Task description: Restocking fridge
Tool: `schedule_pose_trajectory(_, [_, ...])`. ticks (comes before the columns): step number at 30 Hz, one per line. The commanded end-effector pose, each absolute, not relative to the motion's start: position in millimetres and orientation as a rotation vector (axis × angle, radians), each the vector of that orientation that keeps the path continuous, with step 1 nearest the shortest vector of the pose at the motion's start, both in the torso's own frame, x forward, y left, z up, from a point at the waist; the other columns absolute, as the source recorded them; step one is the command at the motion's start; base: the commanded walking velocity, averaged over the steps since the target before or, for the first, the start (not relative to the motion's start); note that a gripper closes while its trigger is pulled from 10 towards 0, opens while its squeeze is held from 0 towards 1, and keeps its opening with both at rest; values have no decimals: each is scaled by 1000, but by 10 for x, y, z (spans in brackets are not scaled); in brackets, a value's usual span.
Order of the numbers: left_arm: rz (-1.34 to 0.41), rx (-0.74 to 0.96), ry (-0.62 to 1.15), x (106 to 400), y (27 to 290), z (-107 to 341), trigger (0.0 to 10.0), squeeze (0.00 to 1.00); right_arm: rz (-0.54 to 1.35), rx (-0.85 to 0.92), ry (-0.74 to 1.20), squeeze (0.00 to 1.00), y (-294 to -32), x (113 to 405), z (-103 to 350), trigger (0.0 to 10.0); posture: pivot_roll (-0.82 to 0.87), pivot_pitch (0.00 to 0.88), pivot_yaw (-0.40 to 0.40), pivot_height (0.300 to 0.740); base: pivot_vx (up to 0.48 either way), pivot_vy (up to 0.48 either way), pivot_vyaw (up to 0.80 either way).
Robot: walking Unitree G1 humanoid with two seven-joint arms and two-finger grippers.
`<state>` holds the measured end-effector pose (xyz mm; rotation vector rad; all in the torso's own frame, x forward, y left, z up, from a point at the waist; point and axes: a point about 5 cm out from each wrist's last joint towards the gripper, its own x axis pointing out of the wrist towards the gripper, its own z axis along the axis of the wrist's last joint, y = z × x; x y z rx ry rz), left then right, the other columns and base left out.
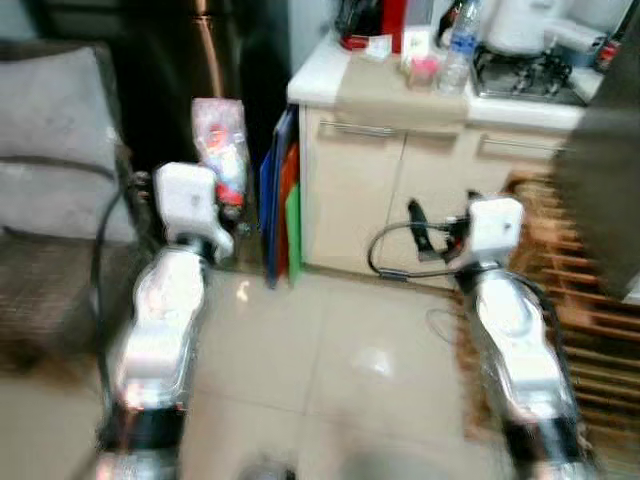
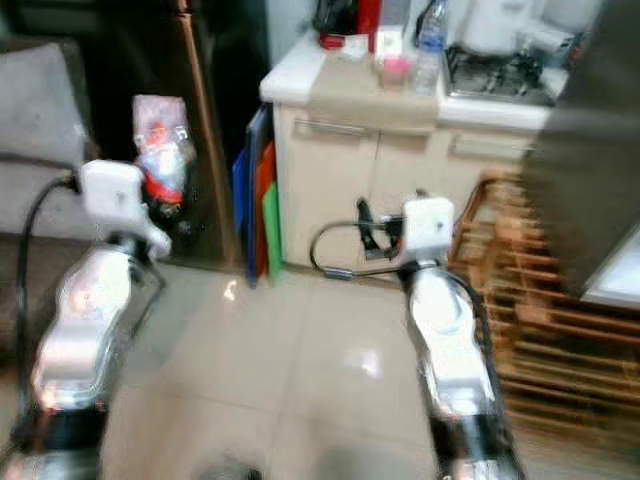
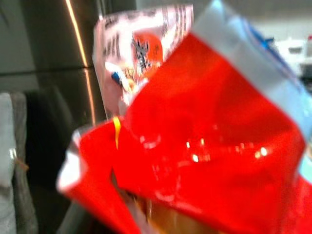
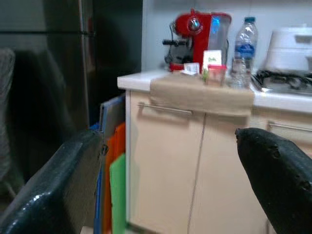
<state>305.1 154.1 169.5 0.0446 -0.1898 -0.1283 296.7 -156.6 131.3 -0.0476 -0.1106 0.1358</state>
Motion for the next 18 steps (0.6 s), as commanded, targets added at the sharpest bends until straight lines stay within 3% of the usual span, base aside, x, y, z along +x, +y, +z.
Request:
schedule_pose_trajectory(1, [-139, 45, -223, 3095, 1525, 1782, 10000, 0, 129, -57, -143, 0, -1571, 3010, 1403, 10000, -63, 0, 35, 740, 277, -390, 0])
schedule_pose_trajectory(8, [-104, 33, -166, 3086, 1610, 1639, 10000, 0, -81, 41, -66, 0, -1864, 2943, 1225, 10000, -63, 0, 30, 740, 280, -386, 0])
schedule_pose_trajectory(18, [-192, 9, -158, 3023, 1480, 1576, 10000, 0, -94, -29, -50, 0, -1887, 2884, 1170, 10000, -78, 0, 42, 740, 277, -388, 0])
